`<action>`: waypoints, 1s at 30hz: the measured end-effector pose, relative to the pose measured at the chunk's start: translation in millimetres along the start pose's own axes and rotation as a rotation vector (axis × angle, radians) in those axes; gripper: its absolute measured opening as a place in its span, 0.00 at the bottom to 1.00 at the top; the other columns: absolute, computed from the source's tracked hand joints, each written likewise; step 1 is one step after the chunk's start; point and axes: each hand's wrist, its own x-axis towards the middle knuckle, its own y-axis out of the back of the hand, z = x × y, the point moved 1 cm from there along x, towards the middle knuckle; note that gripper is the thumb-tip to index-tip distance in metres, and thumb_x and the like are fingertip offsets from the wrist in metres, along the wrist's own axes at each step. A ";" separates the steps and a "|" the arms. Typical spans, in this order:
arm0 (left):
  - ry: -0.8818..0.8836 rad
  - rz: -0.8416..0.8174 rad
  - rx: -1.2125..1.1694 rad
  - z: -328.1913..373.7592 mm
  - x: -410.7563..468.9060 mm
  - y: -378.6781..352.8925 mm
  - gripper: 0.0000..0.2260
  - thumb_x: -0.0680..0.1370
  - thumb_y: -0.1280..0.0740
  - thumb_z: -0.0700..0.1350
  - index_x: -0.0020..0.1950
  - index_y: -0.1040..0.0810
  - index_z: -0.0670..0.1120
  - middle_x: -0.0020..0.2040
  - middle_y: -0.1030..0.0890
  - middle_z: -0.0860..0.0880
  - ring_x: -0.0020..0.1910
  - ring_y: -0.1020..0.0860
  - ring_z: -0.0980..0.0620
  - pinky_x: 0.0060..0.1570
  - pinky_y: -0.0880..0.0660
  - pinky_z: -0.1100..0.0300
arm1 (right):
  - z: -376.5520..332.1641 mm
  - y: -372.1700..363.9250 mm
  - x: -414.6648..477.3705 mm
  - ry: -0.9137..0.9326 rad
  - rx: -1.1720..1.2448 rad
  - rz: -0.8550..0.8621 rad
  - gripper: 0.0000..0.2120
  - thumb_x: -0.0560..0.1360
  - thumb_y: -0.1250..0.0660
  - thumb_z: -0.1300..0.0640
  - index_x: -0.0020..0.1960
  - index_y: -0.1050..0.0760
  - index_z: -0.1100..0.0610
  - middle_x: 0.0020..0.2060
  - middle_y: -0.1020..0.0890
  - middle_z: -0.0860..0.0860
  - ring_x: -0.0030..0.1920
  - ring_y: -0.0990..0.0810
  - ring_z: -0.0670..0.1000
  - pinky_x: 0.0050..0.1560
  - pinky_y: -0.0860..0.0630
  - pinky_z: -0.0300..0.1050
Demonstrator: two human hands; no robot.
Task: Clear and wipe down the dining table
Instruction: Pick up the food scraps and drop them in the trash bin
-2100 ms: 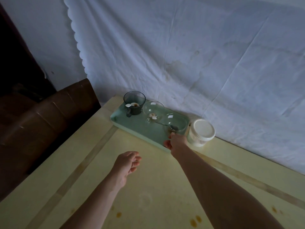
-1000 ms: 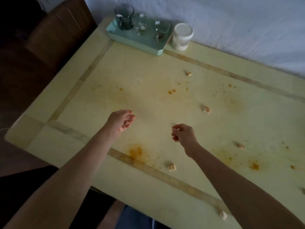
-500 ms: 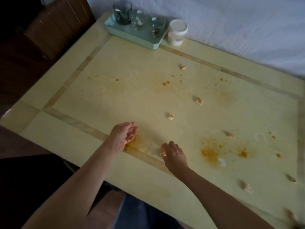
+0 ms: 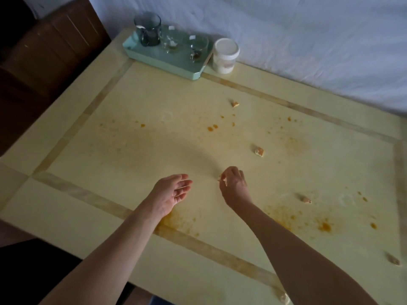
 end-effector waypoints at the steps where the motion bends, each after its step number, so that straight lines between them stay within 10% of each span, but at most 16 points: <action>1: 0.006 -0.005 -0.003 1.5 3.2 -1.7 0.09 0.80 0.43 0.40 0.54 0.23 0.41 0.51 0.19 0.42 0.48 0.22 0.47 0.49 0.29 0.55 | -1.4 -4.2 2.0 0.054 -0.045 0.009 0.03 0.71 0.36 0.69 0.44 0.26 0.64 0.44 0.23 0.59 0.45 0.25 0.60 0.41 0.23 0.53; 9: 0.032 -0.042 0.003 15.9 26.2 -14.0 0.10 0.80 0.43 0.40 0.54 0.24 0.41 0.52 0.19 0.42 0.48 0.22 0.47 0.49 0.29 0.54 | 2.2 -19.1 10.8 0.199 -0.160 -0.033 0.11 0.66 0.34 0.73 0.46 0.26 0.62 0.41 0.24 0.57 0.40 0.25 0.57 0.32 0.23 0.49; 15: 0.118 -0.105 -0.068 14.9 40.1 -41.2 0.10 0.81 0.42 0.41 0.56 0.24 0.39 0.57 0.20 0.40 0.55 0.23 0.44 0.59 0.30 0.50 | 5.5 -2.6 18.8 -0.160 0.319 0.047 0.04 0.73 0.34 0.65 0.48 0.23 0.63 0.44 0.26 0.53 0.40 0.26 0.50 0.45 0.25 0.39; 19: 0.217 -0.309 -0.205 9.7 46.7 -72.7 0.16 0.82 0.46 0.47 0.58 0.24 0.38 0.54 0.20 0.39 0.53 0.22 0.42 0.56 0.26 0.48 | -9.1 22.1 24.9 -0.084 0.449 0.041 0.05 0.74 0.33 0.62 0.49 0.23 0.62 0.44 0.25 0.50 0.39 0.25 0.42 0.41 0.27 0.27; 24: 0.224 -0.349 -0.352 14.7 55.7 -97.0 0.17 0.82 0.46 0.47 0.55 0.25 0.36 0.47 0.21 0.37 0.45 0.22 0.43 0.44 0.19 0.53 | 36.0 44.7 51.9 -0.262 0.290 0.291 0.08 0.74 0.35 0.67 0.52 0.21 0.65 0.50 0.22 0.59 0.50 0.24 0.55 0.53 0.25 0.46; 30: 0.200 -0.347 -0.377 23.8 74.1 -99.7 0.16 0.82 0.45 0.47 0.54 0.24 0.36 0.45 0.20 0.38 0.45 0.21 0.42 0.47 0.20 0.50 | 83.5 47.4 76.2 -0.264 -0.112 0.151 0.15 0.74 0.40 0.69 0.58 0.25 0.62 0.55 0.24 0.60 0.55 0.30 0.60 0.51 0.29 0.52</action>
